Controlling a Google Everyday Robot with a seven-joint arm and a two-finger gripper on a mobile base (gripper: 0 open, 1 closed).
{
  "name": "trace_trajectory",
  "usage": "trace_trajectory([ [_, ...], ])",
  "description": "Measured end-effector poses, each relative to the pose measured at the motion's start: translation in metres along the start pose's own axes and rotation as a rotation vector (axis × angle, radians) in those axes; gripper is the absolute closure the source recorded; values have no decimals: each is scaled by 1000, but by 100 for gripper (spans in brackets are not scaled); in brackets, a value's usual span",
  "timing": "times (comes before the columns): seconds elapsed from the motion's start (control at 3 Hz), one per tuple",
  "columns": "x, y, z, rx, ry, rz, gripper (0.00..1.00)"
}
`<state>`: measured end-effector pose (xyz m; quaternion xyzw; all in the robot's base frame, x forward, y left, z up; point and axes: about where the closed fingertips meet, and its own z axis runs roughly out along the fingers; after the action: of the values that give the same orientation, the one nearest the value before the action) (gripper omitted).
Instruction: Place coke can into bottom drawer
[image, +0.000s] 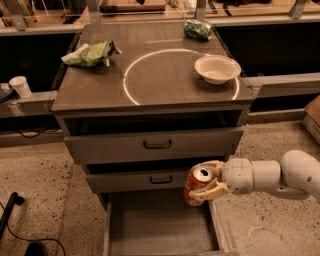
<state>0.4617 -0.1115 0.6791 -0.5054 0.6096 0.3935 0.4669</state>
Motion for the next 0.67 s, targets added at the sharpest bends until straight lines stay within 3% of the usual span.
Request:
trace_trajectory([
  [0.33,37,-6,6,50,42,-47,100],
  [0.67,109,-8,12,138,99,-130,100],
])
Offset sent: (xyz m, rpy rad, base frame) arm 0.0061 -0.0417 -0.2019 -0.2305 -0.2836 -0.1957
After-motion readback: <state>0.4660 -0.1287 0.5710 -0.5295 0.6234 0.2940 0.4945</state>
